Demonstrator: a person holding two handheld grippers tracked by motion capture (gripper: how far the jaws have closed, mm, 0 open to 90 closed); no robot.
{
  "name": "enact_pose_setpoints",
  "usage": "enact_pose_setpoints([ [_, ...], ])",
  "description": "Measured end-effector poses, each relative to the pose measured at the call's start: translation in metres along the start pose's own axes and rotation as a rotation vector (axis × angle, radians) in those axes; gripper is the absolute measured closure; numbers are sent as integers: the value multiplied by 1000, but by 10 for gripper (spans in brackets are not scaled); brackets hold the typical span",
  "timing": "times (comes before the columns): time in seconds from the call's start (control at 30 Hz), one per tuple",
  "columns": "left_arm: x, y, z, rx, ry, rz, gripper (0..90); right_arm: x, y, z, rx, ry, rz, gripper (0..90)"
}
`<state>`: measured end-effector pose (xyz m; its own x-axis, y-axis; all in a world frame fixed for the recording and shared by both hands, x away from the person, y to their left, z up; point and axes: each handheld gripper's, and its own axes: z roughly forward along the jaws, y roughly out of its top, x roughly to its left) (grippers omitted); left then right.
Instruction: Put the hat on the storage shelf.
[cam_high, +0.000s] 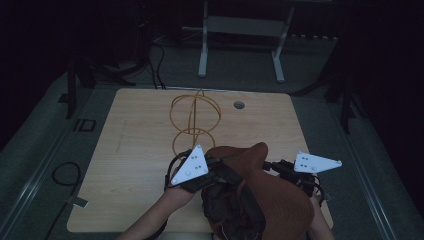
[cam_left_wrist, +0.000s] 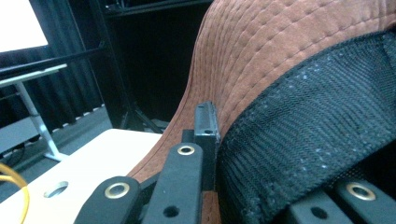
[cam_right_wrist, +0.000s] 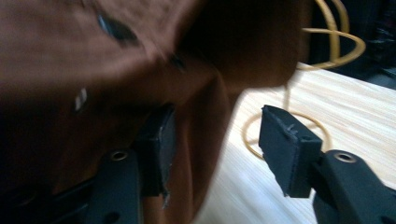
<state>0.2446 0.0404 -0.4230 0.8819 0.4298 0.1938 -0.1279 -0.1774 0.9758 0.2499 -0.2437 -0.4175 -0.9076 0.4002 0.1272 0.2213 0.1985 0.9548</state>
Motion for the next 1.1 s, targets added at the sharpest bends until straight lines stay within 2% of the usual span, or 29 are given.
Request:
enact_pose_setpoints([
  [0.17, -5, 1, 5, -1, 0, 22, 860, 4, -3, 14, -8, 52, -13, 411],
  [0.27, -9, 3, 8, -5, 1, 42, 860, 6, -4, 22, 14, 37, -20, 407],
  [0.37, -14, 6, 12, -4, 5, 65, 859, 7, -2, 26, 8, 50, -24, 409],
  [0.43, -15, 8, 12, -9, 7, 65, 859, 7, -1, 25, -2, 57, -27, 418],
  [0.5, -16, 10, 13, -19, 26, 80, 859, 6, 1, 25, -8, 68, -25, 444],
  [0.63, -17, 14, 15, -26, 16, 84, 858, 5, 1, 26, -13, 115, 7, 533],
  [0.7, -16, 15, 16, -21, 11, 84, 858, 5, 1, 26, -14, 132, 5, 601],
  [0.77, -16, 15, 17, -17, 2, 81, 857, 4, 2, 25, -4, 143, 11, 719],
  [0.9, -16, 15, 17, -13, -12, 79, 849, 4, 3, 23, 16, 125, 6, 841],
  [1.1, -13, 20, 15, 0, -17, 65, 754, 3, 1, 18, 10, 129, 32, 873],
])
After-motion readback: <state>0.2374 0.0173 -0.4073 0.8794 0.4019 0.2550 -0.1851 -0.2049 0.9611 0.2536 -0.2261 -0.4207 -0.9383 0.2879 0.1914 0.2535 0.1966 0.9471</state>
